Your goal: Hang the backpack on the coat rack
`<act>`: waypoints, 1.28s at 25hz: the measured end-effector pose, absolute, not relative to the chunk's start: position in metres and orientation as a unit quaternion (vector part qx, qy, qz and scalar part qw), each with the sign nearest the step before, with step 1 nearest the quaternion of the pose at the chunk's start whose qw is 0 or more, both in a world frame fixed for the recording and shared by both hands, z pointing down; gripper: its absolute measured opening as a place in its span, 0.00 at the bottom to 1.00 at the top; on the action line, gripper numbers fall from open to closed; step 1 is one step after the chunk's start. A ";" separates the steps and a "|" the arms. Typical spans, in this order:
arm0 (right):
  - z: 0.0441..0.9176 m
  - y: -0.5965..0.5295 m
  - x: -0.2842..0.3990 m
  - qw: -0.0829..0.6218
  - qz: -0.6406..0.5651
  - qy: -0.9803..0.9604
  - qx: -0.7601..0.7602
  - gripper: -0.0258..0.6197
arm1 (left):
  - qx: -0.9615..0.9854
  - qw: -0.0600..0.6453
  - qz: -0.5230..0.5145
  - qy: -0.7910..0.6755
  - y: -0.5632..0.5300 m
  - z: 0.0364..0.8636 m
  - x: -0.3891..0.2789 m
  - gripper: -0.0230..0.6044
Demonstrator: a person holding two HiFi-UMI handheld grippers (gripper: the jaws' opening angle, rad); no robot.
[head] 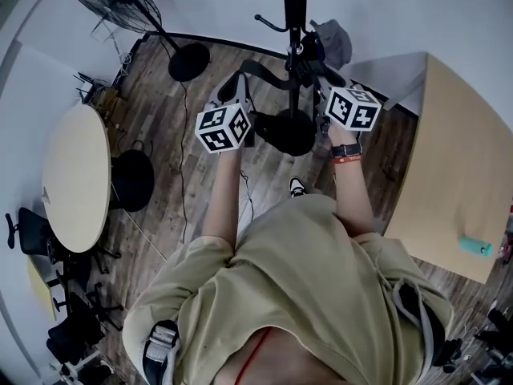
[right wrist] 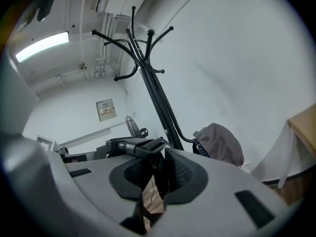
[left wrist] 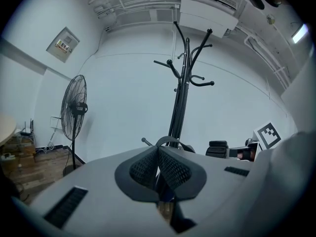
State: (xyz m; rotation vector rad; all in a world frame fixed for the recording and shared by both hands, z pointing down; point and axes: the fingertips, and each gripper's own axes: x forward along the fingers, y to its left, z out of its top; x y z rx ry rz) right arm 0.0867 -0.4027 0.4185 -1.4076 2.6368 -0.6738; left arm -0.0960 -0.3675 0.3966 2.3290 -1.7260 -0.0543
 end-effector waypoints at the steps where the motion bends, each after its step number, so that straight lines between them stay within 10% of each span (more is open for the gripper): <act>1: 0.419 -0.407 0.090 0.040 -0.220 0.858 -0.462 0.14 | 0.797 0.121 -0.019 -0.591 -0.371 0.397 -0.096 0.08; 32: 0.505 -0.481 0.125 0.006 -0.275 0.828 -0.489 0.14 | 0.780 0.190 -0.002 -0.596 -0.454 0.481 -0.092 0.08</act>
